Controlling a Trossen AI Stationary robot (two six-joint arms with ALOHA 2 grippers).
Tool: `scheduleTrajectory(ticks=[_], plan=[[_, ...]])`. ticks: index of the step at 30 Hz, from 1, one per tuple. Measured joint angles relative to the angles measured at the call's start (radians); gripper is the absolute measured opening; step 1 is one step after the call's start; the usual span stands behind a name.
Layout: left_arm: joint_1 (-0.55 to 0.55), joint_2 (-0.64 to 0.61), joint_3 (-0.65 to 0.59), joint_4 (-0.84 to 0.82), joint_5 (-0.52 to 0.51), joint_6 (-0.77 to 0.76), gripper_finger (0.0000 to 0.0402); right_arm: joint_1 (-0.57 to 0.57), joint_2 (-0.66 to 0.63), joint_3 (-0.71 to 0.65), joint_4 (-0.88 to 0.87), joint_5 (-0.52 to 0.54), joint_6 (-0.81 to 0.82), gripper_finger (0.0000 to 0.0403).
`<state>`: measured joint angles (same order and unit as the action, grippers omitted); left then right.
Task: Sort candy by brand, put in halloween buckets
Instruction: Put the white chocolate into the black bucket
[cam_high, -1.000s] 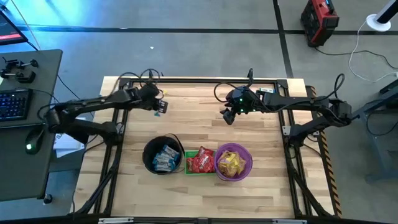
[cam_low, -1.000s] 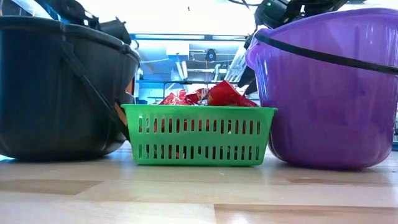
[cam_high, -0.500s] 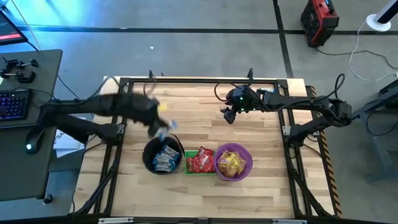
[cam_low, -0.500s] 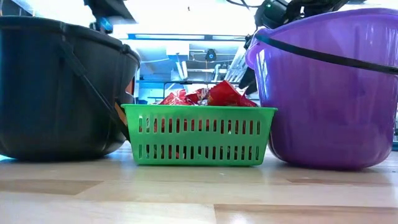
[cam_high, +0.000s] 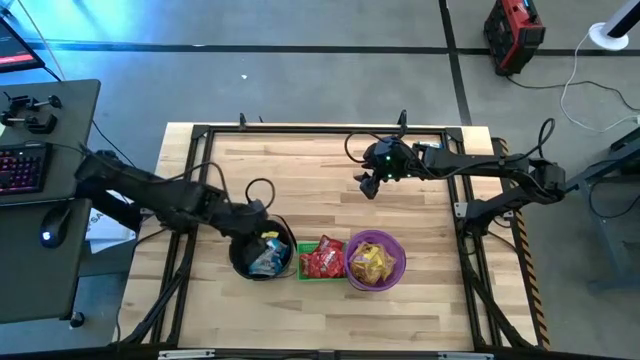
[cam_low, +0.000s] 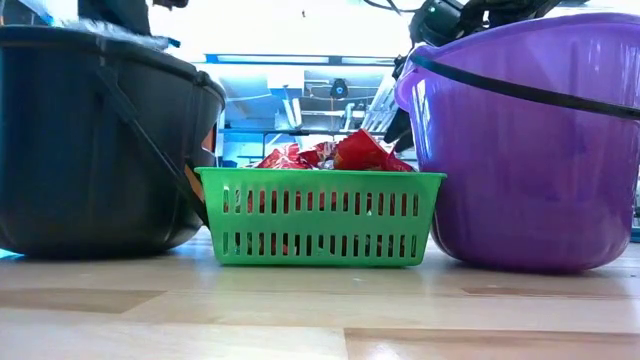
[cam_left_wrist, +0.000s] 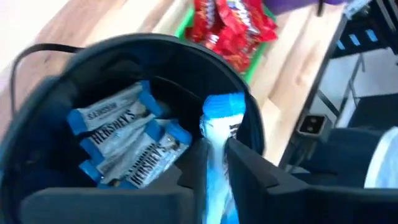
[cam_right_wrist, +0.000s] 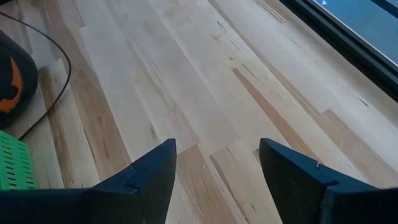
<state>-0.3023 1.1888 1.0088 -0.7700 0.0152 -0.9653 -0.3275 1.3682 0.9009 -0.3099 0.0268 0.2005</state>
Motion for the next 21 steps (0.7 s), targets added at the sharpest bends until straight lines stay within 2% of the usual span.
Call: scheduleTrajectory(ticks=[8, 11, 13, 17, 19, 21], plan=[[0.161, -0.035, 0.0, 0.007, 0.1, 0.109, 0.016, -0.008, 0.0, 0.063, -0.08, 0.005, 0.012, 0.0222], [0.257, -0.077, 0.0, 0.004, 0.102, 0.175, 0.0191, -0.052, 0.0, 0.141, -0.236, 0.116, 0.068, 0.0222], [0.327, -0.103, 0.0, 0.005, 0.076, 0.223, 0.0205, -0.118, 0.0, 0.173, -0.328, 0.199, 0.12, 0.0222], [0.462, -0.128, 0.001, 0.006, 0.007, 0.325, 0.0218, -0.325, -0.001, 0.146, -0.389, 0.185, 0.272, 0.0216], [0.519, -0.128, 0.001, 0.014, -0.003, 0.37, 0.0218, -0.427, 0.0, 0.098, -0.377, 0.18, 0.344, 0.0197], [0.561, -0.124, 0.001, 0.02, -0.012, 0.416, 0.0218, -0.504, 0.0, 0.055, -0.321, 0.186, 0.402, 0.0158]])
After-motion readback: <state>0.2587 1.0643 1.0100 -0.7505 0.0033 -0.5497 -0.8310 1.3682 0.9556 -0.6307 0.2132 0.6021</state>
